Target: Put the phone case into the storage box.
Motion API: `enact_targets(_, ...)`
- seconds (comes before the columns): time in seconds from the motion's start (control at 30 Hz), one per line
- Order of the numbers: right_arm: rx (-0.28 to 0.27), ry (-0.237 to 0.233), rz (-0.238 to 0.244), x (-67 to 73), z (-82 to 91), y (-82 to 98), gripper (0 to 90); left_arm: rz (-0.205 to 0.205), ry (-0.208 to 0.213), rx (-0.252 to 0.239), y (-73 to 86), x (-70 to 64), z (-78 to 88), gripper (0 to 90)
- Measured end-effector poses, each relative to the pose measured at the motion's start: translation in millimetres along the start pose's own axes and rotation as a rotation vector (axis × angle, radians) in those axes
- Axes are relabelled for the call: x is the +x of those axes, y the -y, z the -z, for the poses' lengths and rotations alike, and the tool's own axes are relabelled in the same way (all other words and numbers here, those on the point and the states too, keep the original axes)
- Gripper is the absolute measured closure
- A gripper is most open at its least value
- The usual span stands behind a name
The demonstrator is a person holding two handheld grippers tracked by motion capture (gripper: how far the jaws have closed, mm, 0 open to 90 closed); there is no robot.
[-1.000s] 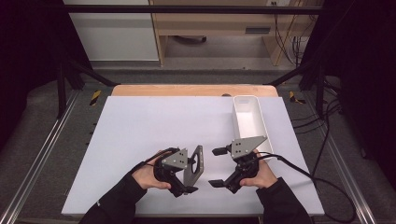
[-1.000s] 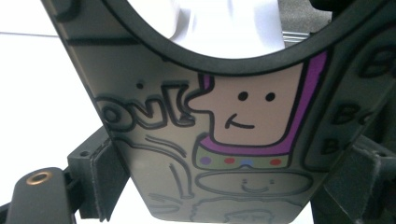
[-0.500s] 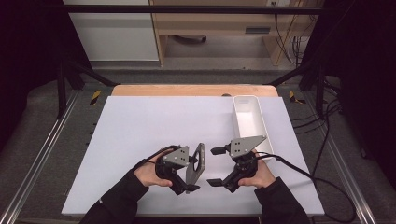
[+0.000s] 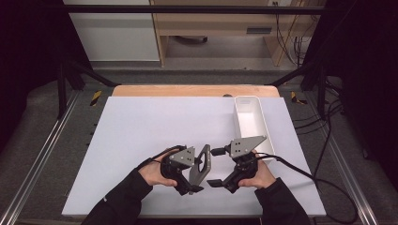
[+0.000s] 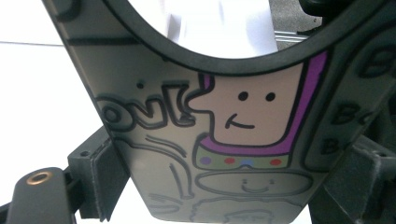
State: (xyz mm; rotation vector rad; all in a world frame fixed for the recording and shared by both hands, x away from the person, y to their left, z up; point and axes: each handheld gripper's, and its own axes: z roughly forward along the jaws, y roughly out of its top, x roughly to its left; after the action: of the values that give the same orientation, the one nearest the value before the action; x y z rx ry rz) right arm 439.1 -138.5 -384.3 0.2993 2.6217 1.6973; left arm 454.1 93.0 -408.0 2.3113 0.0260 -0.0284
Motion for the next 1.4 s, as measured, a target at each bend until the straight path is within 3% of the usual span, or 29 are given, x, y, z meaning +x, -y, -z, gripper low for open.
enact_targets(0.7, 0.002, -0.021, -0.006, -1.0, -5.6, 1.7, 4.9, -0.026, 0.032, 0.017, -9.0, -2.0, -12.7, 11.4)
enact_targets(1.4, -0.006, -0.045, 0.007, -1.0, -7.9, 3.3, 10.5, -0.037, 0.031, 0.007, -10.8, -4.5, -14.1, 11.5)
